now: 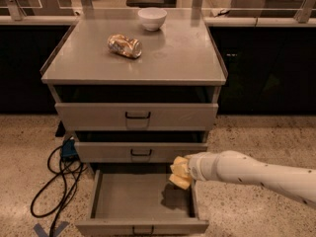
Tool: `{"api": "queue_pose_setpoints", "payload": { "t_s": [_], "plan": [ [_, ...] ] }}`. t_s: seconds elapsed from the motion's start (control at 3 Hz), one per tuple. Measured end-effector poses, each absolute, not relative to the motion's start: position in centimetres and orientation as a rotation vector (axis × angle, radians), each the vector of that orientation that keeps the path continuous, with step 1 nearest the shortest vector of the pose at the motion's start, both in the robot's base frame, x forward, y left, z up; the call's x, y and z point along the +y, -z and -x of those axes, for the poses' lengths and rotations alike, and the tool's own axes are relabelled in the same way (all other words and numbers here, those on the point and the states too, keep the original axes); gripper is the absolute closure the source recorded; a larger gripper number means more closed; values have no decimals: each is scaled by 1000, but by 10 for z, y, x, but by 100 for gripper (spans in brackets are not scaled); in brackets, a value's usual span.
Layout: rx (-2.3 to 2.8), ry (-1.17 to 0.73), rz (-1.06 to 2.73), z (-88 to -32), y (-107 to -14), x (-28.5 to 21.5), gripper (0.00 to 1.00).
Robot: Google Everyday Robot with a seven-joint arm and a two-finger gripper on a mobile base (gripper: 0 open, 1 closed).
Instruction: Place sponge into bottom drawer
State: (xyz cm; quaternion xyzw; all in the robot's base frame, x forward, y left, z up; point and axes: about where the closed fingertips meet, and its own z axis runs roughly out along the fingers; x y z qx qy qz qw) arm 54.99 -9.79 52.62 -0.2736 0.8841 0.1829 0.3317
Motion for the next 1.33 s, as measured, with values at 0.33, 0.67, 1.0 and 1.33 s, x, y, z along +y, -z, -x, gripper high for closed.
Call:
{"api": "queue_pose_setpoints", "payload": {
  "t_s": [0.33,0.67,1.0,1.33],
  "plan": [
    [2345,-608,669,-579,-421,-45,100],
    [2322,-597,676,-581,-429,-45,100],
    [2238,-632,720,-586,-425,-49,100],
    [2112,-735,675,-599,-422,-69,100]
  ]
}}
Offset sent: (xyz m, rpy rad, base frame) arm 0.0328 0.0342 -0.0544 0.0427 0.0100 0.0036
